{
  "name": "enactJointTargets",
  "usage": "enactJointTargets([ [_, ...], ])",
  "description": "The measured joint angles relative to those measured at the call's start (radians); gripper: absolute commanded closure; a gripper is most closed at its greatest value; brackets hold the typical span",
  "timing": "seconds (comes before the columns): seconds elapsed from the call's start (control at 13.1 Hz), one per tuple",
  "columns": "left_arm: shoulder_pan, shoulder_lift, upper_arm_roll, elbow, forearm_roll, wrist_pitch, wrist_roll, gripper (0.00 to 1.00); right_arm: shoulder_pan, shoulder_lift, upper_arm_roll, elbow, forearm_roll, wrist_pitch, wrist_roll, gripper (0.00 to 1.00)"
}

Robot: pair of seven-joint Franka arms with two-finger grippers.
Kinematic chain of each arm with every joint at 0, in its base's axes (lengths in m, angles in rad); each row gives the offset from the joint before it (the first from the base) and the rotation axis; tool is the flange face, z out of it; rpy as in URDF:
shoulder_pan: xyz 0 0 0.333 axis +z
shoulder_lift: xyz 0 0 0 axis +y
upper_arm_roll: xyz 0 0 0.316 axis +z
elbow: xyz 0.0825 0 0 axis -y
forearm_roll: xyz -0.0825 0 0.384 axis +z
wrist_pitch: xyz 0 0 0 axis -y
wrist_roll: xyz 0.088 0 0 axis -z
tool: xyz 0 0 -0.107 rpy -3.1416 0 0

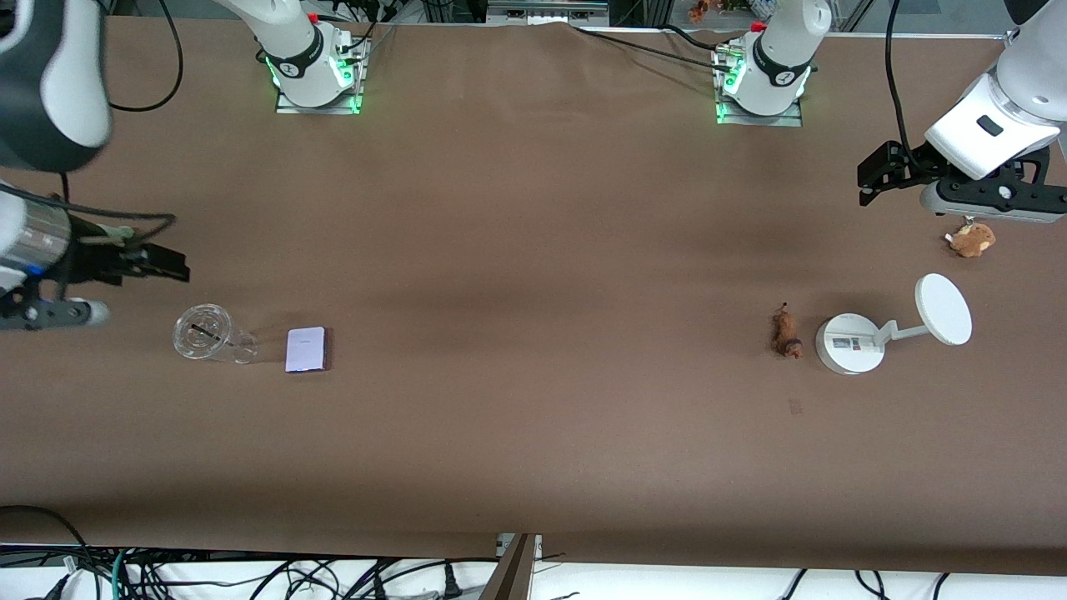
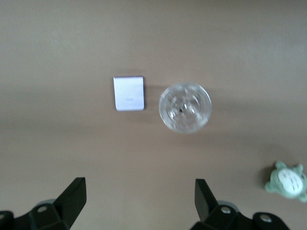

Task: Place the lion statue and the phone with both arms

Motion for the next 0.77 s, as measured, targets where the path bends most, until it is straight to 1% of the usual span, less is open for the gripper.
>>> enactJointTargets([
  [0.08, 0.000, 0.000, 0.000, 0.000, 0.000, 0.000, 0.000, 0.00, -0.057, -0.031, 0.061, -0.011, -0.016, -0.029, 0.002, 0.00],
  [0.15, 0.000, 0.000, 0.000, 0.000, 0.000, 0.000, 0.000, 0.00, -0.090, -0.064, 0.102, -0.025, -0.024, -0.056, 0.005, 0.00],
  [0.23, 0.000, 0.000, 0.000, 0.000, 0.000, 0.000, 0.000, 0.00, -0.102, -0.099, 0.124, -0.052, -0.027, -0.073, 0.008, 0.00],
  [0.38, 0.000, 0.000, 0.000, 0.000, 0.000, 0.000, 0.000, 0.00, -0.107, -0.167, 0.138, -0.119, -0.037, -0.078, 0.012, 0.00],
  [0.61, 0.000, 0.000, 0.000, 0.000, 0.000, 0.000, 0.000, 0.00, -0.126, -0.248, 0.140, -0.188, -0.058, -0.104, 0.012, 0.00],
  [0.77, 0.000, 0.000, 0.000, 0.000, 0.000, 0.000, 0.000, 0.00, -0.130, -0.272, 0.141, -0.216, -0.080, -0.105, 0.012, 0.00],
])
